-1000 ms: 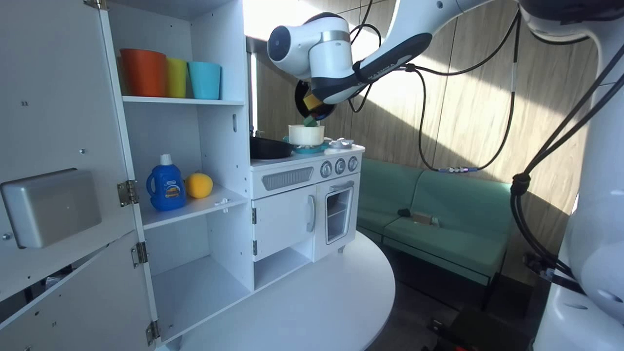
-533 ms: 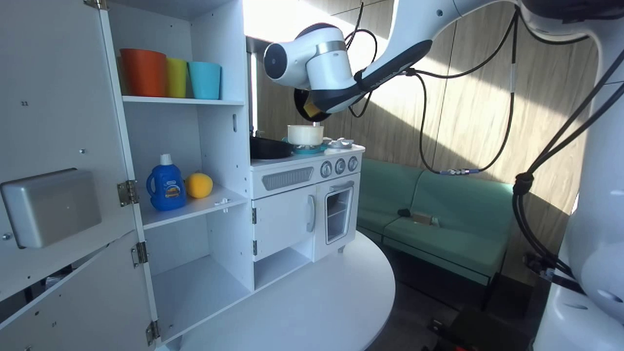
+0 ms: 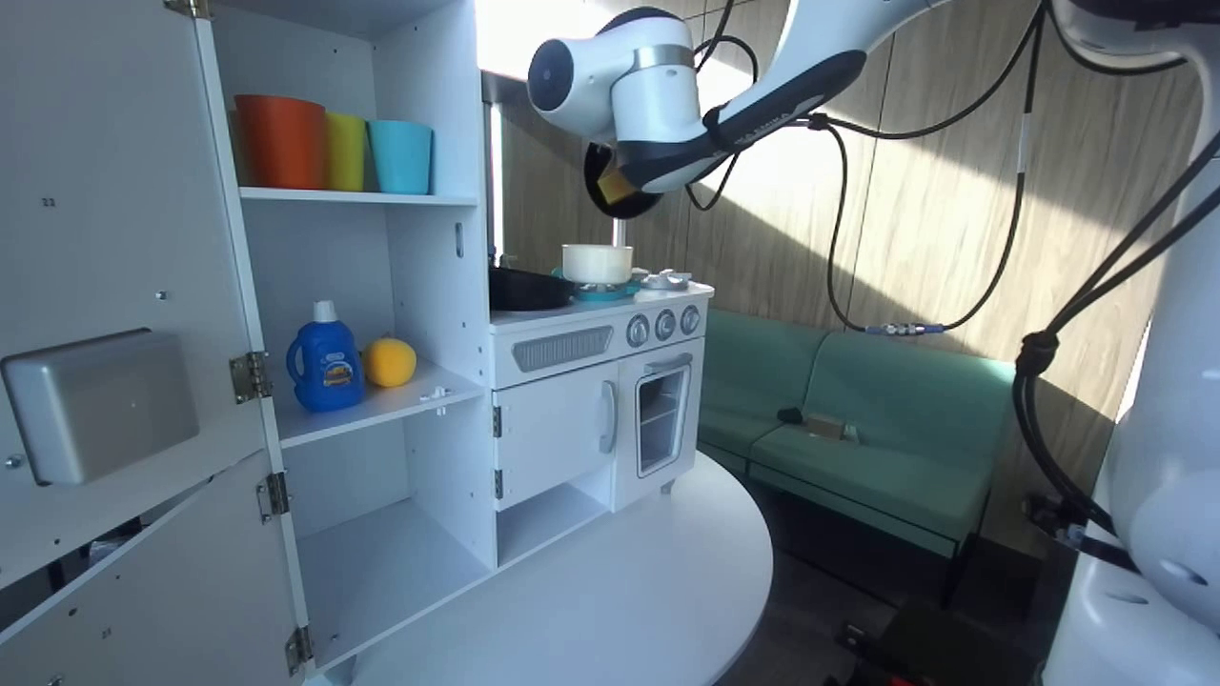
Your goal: Pick up the black bowl on the left and pour the contents into the white bowl on the right
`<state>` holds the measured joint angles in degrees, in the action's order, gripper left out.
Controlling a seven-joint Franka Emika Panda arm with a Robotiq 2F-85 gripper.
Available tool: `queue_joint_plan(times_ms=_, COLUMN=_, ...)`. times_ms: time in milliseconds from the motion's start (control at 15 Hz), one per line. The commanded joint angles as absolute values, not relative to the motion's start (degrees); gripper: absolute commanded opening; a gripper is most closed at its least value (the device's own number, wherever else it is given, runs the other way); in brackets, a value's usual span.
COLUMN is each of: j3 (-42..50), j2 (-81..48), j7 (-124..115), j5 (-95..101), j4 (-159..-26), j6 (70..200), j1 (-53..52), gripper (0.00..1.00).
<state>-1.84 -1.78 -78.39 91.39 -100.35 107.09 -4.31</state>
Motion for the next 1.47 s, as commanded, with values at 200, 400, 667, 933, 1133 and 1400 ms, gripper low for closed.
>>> queue_joint_plan(times_ms=200, j3=1.03, j2=4.01, j7=-77.93, j5=72.96, j4=-97.18, j6=117.57, j1=-0.24, gripper=0.07)
queue_joint_plan(times_ms=400, j3=3.48, j2=4.91, j7=-76.30, j5=61.94, j4=-96.54, j6=122.54, j1=1.61, gripper=0.07)
queue_joint_plan(times_ms=667, j3=6.61, j2=4.31, j7=-71.23, j5=45.20, j4=-95.73, j6=130.09, j1=4.13, gripper=0.07)
queue_joint_plan(times_ms=933, j3=8.39, j2=2.68, j7=-64.26, j5=27.85, j4=-95.27, j6=134.09, j1=6.35, gripper=0.07)
queue_joint_plan(times_ms=1133, j3=9.13, j2=0.94, j7=-59.74, j5=18.54, j4=-94.75, j6=134.92, j1=7.88, gripper=0.07)
queue_joint_plan(times_ms=1400, j3=10.09, j2=-1.53, j7=-56.36, j5=10.96, j4=-93.04, j6=133.61, j1=9.44, gripper=0.07)
